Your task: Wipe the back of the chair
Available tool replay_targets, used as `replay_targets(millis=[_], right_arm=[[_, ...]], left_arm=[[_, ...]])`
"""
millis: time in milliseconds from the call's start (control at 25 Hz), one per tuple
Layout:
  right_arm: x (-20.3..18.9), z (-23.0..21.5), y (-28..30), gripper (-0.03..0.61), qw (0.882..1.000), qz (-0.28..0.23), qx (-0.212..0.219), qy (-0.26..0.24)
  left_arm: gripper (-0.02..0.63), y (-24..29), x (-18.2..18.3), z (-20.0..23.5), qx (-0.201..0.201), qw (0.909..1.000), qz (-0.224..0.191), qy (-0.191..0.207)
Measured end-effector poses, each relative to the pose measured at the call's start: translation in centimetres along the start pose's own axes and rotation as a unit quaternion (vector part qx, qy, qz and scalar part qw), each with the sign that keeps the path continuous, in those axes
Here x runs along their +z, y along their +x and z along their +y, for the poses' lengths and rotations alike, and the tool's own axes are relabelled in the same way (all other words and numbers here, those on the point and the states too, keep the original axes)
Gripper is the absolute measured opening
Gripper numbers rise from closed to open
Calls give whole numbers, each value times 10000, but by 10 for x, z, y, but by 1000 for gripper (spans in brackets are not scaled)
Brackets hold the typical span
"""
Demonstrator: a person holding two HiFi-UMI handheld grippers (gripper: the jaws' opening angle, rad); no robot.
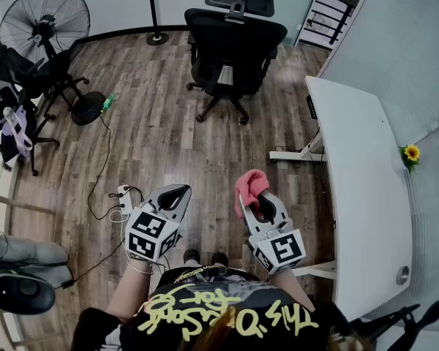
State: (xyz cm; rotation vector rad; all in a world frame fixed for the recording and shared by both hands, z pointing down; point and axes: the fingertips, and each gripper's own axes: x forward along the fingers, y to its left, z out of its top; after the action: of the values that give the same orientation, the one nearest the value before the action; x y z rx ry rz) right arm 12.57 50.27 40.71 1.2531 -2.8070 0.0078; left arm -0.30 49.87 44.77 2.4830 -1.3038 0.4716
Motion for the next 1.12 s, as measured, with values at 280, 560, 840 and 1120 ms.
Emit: replay_targets(millis=[280, 560, 840, 1120], right_arm=[[-5, -3, 0, 63, 10000, 20, -46, -6], [0, -4, 3, 63, 10000, -12, 0, -4], [-3, -2, 1, 63, 9998, -73, -83, 151], [-3, 7, 1, 63, 9995, -123, -183, 238]], left_arm=[[-8, 4, -3, 1, -43, 10000, 20, 15], [-8, 7, 2, 4, -26, 10000, 4, 29], [-8, 1, -1, 4, -7, 10000, -38, -22], [-8, -11, -3, 9, -33, 9999, -129, -38]])
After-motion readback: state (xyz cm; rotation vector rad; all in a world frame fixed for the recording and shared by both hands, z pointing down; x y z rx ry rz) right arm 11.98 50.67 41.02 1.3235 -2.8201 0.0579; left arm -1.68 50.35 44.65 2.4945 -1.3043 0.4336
